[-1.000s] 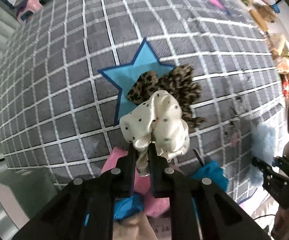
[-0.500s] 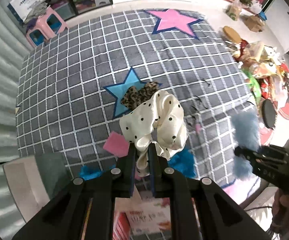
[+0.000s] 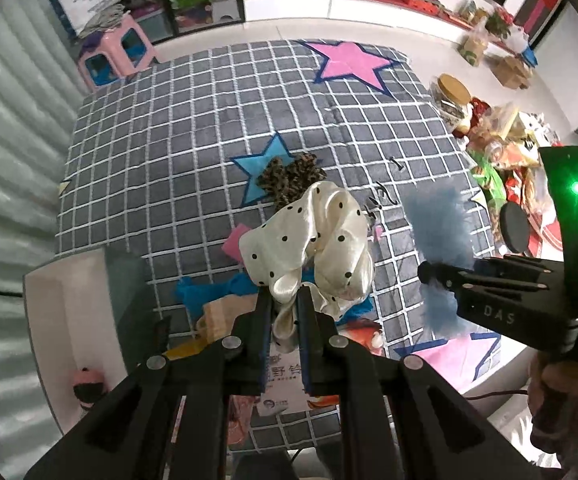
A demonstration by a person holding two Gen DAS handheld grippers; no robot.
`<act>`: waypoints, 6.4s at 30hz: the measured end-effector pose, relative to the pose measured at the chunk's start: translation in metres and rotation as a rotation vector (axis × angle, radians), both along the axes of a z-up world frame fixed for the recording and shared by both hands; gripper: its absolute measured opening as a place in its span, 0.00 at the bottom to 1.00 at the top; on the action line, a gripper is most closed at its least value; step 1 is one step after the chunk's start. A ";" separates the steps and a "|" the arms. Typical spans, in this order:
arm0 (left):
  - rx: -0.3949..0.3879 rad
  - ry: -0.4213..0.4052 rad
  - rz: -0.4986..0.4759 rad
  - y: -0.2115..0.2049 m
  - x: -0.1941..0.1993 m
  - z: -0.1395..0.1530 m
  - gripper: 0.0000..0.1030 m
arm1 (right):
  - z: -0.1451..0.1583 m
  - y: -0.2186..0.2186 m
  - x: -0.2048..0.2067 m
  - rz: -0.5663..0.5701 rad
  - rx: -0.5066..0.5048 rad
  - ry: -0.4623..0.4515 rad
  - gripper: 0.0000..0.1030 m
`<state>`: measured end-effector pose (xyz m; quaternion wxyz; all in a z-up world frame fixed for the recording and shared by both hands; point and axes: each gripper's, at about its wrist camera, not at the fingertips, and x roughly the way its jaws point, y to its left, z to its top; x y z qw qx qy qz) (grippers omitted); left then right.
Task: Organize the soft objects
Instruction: 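Lift the scrunchie and blue scarf and carry them over the white box, then lower the polka-dot scrunchie into the box and open the left tool, then lower the blue fluffy scarf into the box and open the right tool, then move both tools from the box back to the pile of soft items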
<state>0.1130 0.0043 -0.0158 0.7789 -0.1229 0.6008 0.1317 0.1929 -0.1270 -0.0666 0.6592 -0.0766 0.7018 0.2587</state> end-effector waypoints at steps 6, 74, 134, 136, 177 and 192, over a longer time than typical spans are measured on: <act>0.005 -0.022 0.078 0.019 -0.015 0.008 0.12 | 0.011 0.032 0.000 0.075 0.014 -0.016 0.29; -0.032 -0.046 0.368 0.199 -0.215 -0.017 0.12 | 0.024 0.281 -0.170 0.442 0.035 -0.076 0.29; -0.034 0.133 0.389 0.273 -0.192 -0.116 0.12 | -0.065 0.358 -0.175 0.389 -0.106 0.032 0.29; -0.037 0.139 0.393 0.273 -0.192 -0.119 0.12 | -0.067 0.357 -0.175 0.388 -0.110 0.036 0.29; -0.064 0.015 0.332 0.239 -0.144 -0.055 0.87 | -0.004 0.281 -0.090 0.182 -0.063 -0.079 0.99; -0.036 0.055 0.233 0.186 -0.097 -0.054 0.87 | -0.066 0.136 -0.022 -0.063 -0.232 0.002 0.99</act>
